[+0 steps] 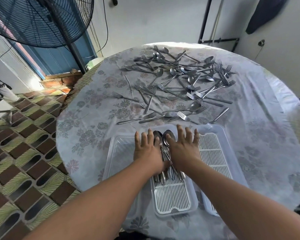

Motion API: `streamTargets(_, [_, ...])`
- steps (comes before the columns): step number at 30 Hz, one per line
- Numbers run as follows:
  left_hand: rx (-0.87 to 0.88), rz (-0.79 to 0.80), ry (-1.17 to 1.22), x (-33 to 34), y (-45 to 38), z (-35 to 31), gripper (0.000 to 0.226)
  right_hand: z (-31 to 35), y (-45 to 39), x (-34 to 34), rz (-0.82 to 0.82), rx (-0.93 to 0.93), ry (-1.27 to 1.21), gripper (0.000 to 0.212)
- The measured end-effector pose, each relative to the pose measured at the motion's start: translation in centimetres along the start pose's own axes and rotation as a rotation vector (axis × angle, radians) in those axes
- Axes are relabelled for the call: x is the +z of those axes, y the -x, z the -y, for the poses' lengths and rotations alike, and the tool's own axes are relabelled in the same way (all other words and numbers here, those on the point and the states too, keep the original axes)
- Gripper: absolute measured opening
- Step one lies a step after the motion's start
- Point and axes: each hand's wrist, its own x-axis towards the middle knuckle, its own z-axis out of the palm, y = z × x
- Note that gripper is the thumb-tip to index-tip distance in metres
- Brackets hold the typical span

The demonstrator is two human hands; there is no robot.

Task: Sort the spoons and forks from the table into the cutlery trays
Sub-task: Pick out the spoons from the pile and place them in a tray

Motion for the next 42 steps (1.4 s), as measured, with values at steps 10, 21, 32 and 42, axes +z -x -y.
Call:
streamTargets(10, [-0.051,-0.071,0.157,0.2,0.1,-0.8,0.104,-0.3,-0.1,0.6,-0.056,0.044,-0.166,0.057])
streamTargets(21, [-0.074,0.063,0.252,-0.6,-0.4,-1.0,0.110,-0.3,-0.4,0.1,-0.079,0.079,-0.203,0.061])
streamTargets(32, [-0.111,-0.355,0.684,-2.5,-1.5,2.1,0.046,2.0,-0.9,-2.5,-0.340,0.186,-0.591,0.040])
streamTargets(42, [-0.152,-0.441,1.079,-6.1,-3.8,12.6,0.014,11.3,-5.8,-6.6,-0.472,0.108,-1.008,0.033])
